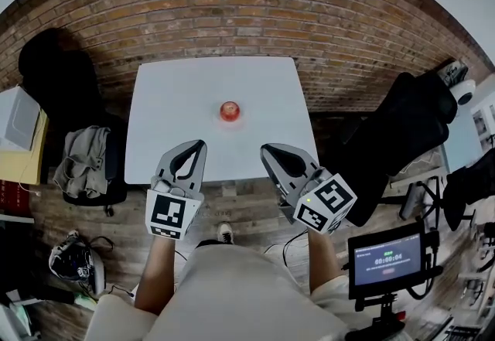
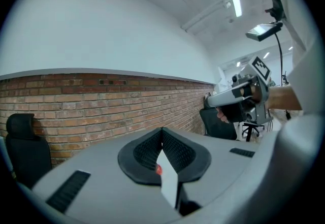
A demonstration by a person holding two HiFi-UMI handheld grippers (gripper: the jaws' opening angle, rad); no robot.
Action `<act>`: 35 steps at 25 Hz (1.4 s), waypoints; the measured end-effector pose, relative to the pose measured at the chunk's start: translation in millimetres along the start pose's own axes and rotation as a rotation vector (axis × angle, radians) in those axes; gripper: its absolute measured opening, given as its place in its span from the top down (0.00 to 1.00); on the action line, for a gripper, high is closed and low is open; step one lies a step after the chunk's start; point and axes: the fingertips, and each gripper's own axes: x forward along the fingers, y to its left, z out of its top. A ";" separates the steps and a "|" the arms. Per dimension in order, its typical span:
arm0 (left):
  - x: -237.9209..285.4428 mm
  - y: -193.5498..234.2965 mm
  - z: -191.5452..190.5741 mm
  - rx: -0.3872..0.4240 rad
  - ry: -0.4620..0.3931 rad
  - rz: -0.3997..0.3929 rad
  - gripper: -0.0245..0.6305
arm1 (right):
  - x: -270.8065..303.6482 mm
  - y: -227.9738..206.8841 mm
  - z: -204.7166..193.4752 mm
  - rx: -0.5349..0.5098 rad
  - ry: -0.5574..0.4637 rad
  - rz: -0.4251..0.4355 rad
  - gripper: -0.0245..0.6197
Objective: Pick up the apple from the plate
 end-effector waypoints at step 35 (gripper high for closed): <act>65.0 19.3 -35.7 0.057 0.147 -0.132 0.96 | 32.5 -41.4 -20.9 0.095 0.025 -0.080 0.96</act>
